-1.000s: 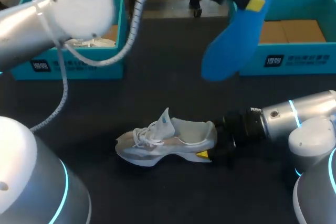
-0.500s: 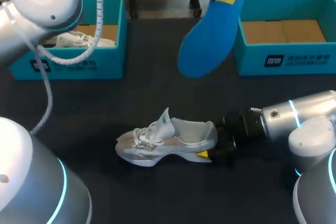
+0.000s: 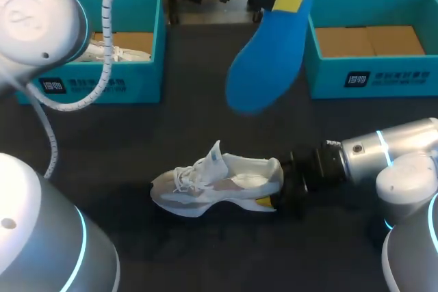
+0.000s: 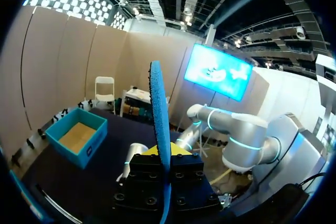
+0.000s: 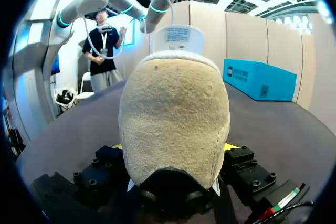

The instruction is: Take the shoe out of the shoebox, open the shoe tongue, remove and reinsert the insole, then place the shoe into the shoebox

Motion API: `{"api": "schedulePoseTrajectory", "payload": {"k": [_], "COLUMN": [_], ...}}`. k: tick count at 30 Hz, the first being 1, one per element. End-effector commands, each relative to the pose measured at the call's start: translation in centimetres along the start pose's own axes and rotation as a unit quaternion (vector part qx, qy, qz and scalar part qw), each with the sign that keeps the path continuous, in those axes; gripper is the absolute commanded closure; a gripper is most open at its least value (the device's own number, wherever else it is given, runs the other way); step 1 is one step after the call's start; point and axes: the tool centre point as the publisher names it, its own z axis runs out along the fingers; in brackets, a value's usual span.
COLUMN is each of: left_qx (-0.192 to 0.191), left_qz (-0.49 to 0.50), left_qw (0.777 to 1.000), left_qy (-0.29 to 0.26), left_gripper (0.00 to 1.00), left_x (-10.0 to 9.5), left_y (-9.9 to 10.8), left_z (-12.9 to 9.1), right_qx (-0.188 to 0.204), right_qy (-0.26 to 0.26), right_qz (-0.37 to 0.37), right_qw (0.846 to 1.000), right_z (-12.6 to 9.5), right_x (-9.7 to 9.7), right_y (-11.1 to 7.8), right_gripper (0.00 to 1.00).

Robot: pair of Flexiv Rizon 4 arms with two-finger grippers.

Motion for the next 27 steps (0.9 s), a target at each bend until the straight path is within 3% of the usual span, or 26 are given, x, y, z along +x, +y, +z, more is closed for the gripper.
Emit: {"api": "schedulePoseTrajectory", "payload": {"k": [1,7,13,19,27], "left_qx": [0.000,0.037,0.048,0.046,0.038], "left_qz": [0.000,-0.008,-0.004,-0.010,-0.013], "left_qw": [1.000,0.999,0.999,0.999,0.999], "left_qy": [0.001,0.009,0.009,-0.006,0.018], "left_gripper": [1.00,1.00,1.00,1.00,1.00], "left_x": [-0.1,1.6,2.8,2.7,2.6], "left_y": [0.0,0.3,0.1,0.6,0.6], "left_z": [0.0,-1.2,-3.2,-4.5,-4.6], "right_qx": [0.002,0.002,0.002,0.002,0.002], "right_qy": [-0.001,-0.001,-0.001,-0.001,-0.001], "right_qz": [0.000,0.000,0.000,0.000,0.000], "right_qw": [1.000,1.000,1.000,1.000,1.000], "right_z": [0.4,0.4,0.4,0.4,0.4], "right_x": [0.4,0.4,0.4,0.4,0.4], "right_y": [-0.4,-0.4,-0.4,-0.4,-0.4], "right_gripper": [1.00,1.00,1.00,1.00,1.00]}}
